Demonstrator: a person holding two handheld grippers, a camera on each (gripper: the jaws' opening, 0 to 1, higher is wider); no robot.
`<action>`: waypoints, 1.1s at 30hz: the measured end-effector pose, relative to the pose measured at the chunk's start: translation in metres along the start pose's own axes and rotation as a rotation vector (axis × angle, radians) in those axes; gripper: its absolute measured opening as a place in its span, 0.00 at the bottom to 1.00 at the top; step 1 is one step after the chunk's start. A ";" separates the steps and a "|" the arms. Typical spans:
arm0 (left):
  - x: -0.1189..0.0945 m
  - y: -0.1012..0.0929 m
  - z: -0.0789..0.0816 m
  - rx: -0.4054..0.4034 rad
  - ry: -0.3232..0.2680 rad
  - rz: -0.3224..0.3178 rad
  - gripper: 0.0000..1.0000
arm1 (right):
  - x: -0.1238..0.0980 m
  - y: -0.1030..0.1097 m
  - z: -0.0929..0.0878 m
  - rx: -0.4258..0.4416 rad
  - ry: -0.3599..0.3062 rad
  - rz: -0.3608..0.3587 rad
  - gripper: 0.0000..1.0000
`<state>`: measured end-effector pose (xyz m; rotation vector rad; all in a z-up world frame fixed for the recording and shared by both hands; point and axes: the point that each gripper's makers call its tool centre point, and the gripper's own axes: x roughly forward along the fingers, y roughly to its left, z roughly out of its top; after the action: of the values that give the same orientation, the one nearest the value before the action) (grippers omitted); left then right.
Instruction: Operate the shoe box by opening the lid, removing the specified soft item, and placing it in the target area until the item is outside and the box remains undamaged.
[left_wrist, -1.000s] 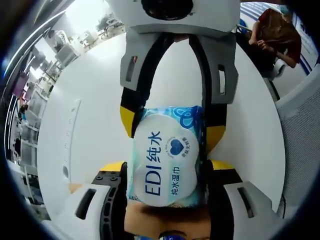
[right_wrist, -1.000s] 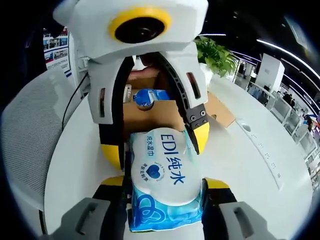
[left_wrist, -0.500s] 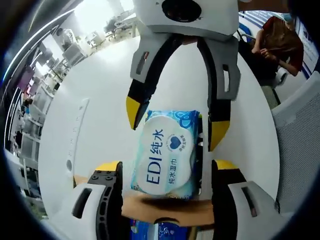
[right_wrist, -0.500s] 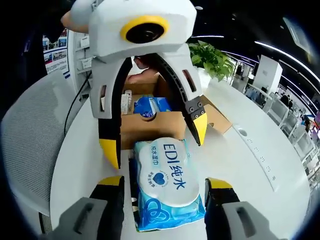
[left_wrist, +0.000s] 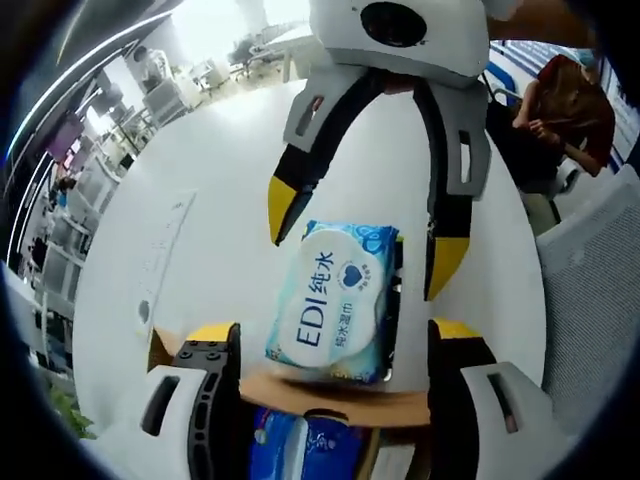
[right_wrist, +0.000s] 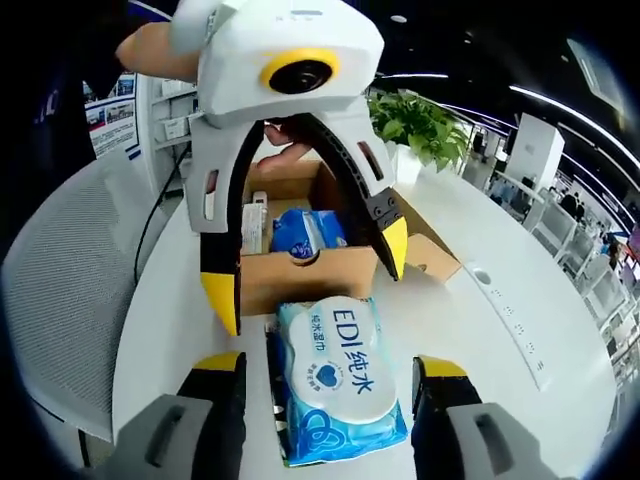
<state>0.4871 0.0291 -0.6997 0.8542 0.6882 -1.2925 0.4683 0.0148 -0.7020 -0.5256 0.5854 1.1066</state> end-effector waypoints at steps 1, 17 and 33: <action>-0.002 0.001 0.000 -0.005 -0.005 0.004 0.78 | -0.001 0.000 0.001 -0.001 -0.001 0.000 0.65; -0.035 0.007 -0.001 -0.059 -0.064 0.037 0.82 | -0.011 0.000 0.028 0.006 -0.030 -0.017 0.68; -0.067 0.024 -0.036 -0.107 -0.061 0.090 0.82 | -0.004 0.001 0.061 0.011 -0.052 -0.023 0.69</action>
<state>0.5009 0.0967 -0.6595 0.7477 0.6574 -1.1856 0.4763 0.0531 -0.6546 -0.4916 0.5391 1.0915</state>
